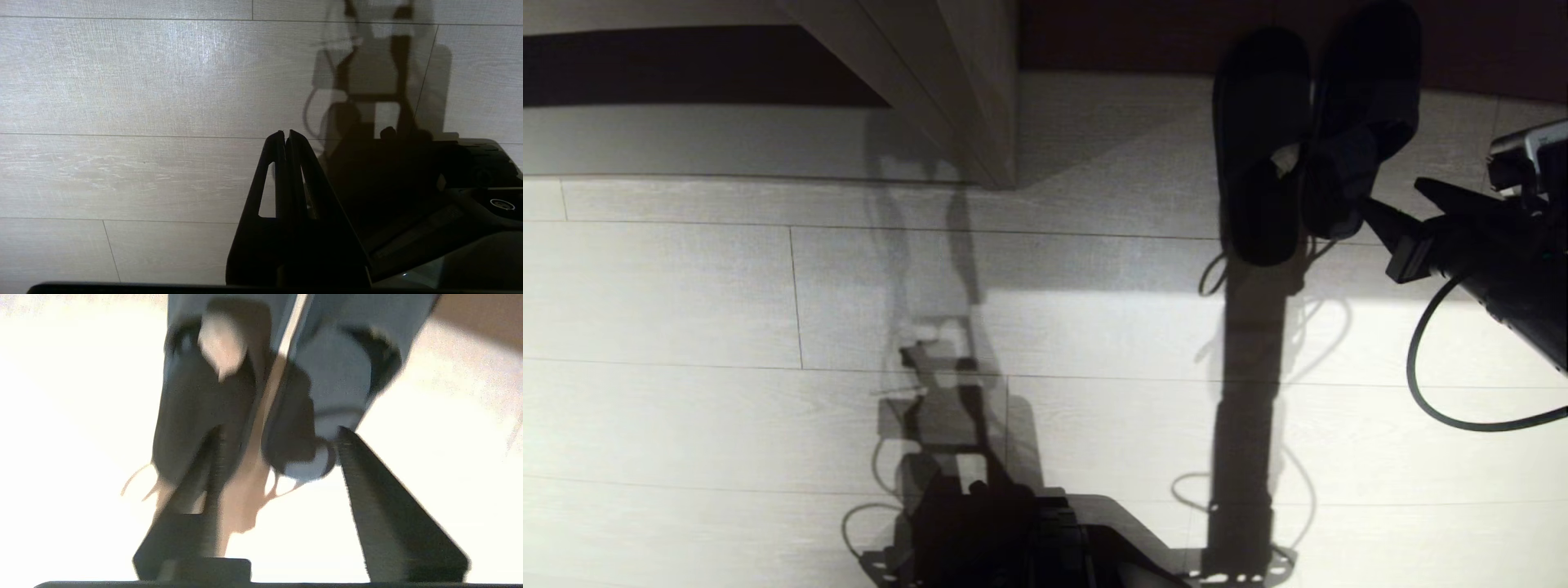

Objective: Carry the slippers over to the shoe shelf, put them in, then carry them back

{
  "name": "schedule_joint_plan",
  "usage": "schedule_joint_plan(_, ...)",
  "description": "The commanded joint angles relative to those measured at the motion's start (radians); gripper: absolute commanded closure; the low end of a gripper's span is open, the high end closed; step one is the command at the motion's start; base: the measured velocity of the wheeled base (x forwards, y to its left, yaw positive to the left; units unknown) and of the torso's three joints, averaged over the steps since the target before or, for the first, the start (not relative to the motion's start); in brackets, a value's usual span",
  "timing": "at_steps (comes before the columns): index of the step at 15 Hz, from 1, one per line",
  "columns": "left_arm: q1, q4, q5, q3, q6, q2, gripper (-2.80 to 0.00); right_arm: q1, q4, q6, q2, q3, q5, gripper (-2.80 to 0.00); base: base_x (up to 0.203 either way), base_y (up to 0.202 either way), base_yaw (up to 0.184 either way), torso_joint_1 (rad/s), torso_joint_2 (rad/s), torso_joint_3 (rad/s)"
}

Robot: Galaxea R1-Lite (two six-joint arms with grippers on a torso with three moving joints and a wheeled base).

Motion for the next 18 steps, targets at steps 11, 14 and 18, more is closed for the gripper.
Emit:
schedule_joint_plan(11, 0.0, -0.002, 0.0, -0.001, -0.001, 0.0, 0.0, 0.015, 0.139, 0.0, -0.442, 0.519, -0.102, 0.0, 0.0, 0.0, 0.0, 0.0, 0.0, 0.0)
schedule_joint_plan(14, 0.0, 0.0, 0.0, -0.001, 0.001, 0.0, 0.0, 0.042, 0.209, 0.014, -0.578, 0.561, -0.182, 0.0, 0.0, 0.0, 0.0, 0.0, 0.0, 0.0)
schedule_joint_plan(18, 0.0, 0.0, 0.0, -0.001, 0.001, 0.0, 0.0, 0.071, 0.362, 0.043, -0.872, 0.627, -0.259, 0.0, 0.0, 0.0, 0.0, 0.0, 0.0, 0.0)
